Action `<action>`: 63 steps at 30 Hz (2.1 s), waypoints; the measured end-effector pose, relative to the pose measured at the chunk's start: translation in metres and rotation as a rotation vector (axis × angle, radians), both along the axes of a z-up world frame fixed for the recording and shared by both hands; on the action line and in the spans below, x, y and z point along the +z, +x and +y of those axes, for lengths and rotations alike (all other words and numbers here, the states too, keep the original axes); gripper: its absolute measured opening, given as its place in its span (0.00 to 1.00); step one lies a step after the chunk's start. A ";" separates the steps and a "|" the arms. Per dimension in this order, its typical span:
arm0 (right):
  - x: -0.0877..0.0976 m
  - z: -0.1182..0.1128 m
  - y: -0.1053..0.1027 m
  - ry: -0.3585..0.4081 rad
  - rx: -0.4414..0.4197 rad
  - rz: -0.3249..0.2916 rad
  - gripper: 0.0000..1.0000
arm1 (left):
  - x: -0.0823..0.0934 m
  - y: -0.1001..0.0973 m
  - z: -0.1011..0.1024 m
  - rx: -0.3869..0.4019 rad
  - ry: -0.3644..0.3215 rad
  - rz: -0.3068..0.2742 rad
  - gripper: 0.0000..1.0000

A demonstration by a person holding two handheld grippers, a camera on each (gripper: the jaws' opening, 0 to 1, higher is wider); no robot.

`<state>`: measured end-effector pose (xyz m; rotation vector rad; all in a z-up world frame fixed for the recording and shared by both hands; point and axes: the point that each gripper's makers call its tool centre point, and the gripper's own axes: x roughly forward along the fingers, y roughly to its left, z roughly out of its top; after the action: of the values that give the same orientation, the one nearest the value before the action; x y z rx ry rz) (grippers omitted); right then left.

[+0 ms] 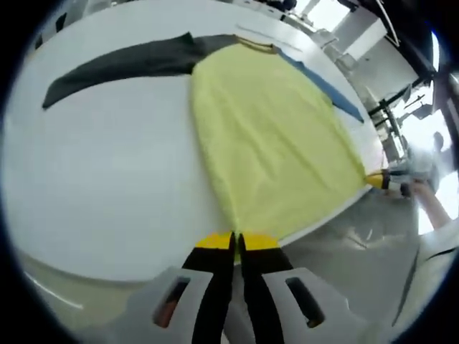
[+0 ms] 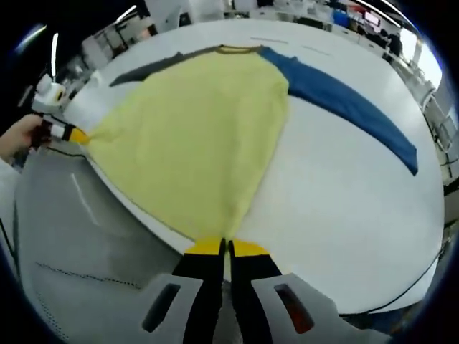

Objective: Fold the garment on the visible template until the final outline fits inside the template.

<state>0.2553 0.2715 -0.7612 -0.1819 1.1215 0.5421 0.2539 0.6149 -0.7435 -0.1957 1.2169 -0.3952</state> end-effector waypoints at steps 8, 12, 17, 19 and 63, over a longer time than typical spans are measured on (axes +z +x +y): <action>-0.006 -0.002 -0.006 -0.012 0.001 0.033 0.03 | -0.003 -0.005 0.002 -0.004 0.008 0.016 0.00; -0.009 -0.003 -0.009 -0.019 0.000 0.056 0.03 | -0.004 -0.007 0.004 -0.003 0.013 0.025 0.00; -0.012 -0.002 -0.015 -0.051 0.037 0.067 0.03 | -0.008 -0.011 0.006 -0.005 0.022 0.034 0.00; -0.012 -0.002 -0.014 -0.051 0.034 0.068 0.03 | -0.009 -0.012 0.006 -0.003 0.024 0.036 0.00; -0.012 -0.002 -0.017 -0.123 0.178 0.028 0.04 | -0.025 -0.016 0.016 -0.089 0.117 0.027 0.02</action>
<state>0.2378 0.2695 -0.7733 -0.3843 1.1731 0.6351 0.2378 0.6306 -0.7682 -0.0462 1.2743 -0.3981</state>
